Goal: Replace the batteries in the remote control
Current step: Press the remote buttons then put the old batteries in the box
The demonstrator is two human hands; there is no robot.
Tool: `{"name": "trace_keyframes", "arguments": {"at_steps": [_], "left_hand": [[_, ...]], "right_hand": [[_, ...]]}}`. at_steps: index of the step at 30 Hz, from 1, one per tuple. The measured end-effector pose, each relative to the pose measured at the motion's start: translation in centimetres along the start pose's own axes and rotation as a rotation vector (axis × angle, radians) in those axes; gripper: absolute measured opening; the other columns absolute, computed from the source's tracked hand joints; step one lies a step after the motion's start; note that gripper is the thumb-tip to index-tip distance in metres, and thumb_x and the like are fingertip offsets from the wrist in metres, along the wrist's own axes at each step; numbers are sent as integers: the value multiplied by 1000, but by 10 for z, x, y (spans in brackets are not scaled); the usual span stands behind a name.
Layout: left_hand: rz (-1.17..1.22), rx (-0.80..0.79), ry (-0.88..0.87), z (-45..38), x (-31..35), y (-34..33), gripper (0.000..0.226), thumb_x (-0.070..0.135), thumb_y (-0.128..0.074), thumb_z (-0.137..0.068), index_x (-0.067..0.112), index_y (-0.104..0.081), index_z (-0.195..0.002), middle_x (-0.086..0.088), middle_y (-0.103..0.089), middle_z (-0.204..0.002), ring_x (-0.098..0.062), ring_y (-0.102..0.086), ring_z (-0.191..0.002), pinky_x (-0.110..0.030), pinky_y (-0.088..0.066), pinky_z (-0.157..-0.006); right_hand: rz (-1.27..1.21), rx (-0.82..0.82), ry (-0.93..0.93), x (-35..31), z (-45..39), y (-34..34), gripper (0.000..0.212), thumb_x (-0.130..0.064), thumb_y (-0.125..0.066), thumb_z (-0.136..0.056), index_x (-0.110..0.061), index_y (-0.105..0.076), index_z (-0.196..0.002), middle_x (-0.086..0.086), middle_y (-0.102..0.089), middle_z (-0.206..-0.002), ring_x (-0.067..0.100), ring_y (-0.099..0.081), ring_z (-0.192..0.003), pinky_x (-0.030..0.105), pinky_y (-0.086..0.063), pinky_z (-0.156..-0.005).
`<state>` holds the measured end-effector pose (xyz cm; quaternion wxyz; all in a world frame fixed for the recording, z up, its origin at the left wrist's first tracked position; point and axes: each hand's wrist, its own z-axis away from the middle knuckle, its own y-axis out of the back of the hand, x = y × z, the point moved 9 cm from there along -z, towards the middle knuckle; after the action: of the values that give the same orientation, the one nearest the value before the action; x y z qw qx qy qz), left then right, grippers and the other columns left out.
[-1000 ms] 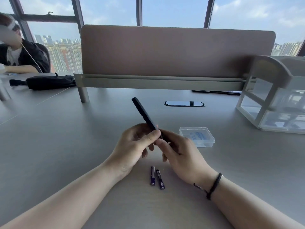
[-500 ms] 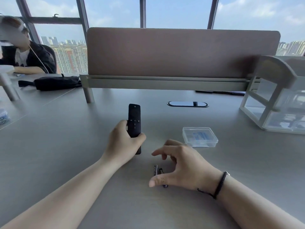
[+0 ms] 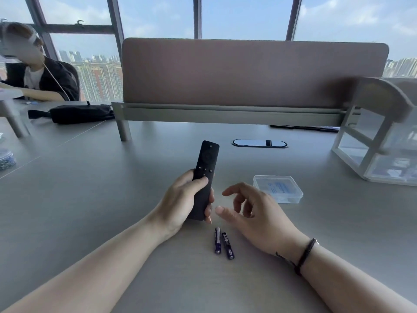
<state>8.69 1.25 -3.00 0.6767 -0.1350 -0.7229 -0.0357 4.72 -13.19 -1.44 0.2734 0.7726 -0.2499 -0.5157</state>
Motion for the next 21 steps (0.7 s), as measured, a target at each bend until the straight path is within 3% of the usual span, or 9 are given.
{"name": "trace_keyframes", "arguments": {"at_steps": [6, 10, 21], "left_hand": [[-100, -74, -5, 2, -3, -12, 20, 13, -43, -102, -6, -46, -107, -15, -55, -68, -24, -48, -46, -29, -40, -42], [-104, -70, -45, 2, 0, -12, 19, 14, -42, -102, -5, -46, -101, -22, -52, -69, -24, -46, -43, -29, -39, -41], [-185, -69, -50, 1, 0, -13, 20, 15, -42, -102, -4, -49, -100, -14, -54, -60, -24, -44, -40, -28, -37, -39]], "right_hand": [[-67, 26, 29, -2, 1, 1, 55, -65, -67, -74, -51, -48, -123, -7, -59, -79, 5, -51, -60, 16, -42, -58], [-82, 9, 51, -5, 2, 0, 57, -61, -69, -75, -55, -45, -126, -8, -59, -80, 5, -50, -58, 15, -41, -57], [25, 16, 83, -7, 3, -1, 57, -55, -66, -79, -56, -42, -131, -11, -57, -82, 7, -51, -62, 19, -42, -59]]}}
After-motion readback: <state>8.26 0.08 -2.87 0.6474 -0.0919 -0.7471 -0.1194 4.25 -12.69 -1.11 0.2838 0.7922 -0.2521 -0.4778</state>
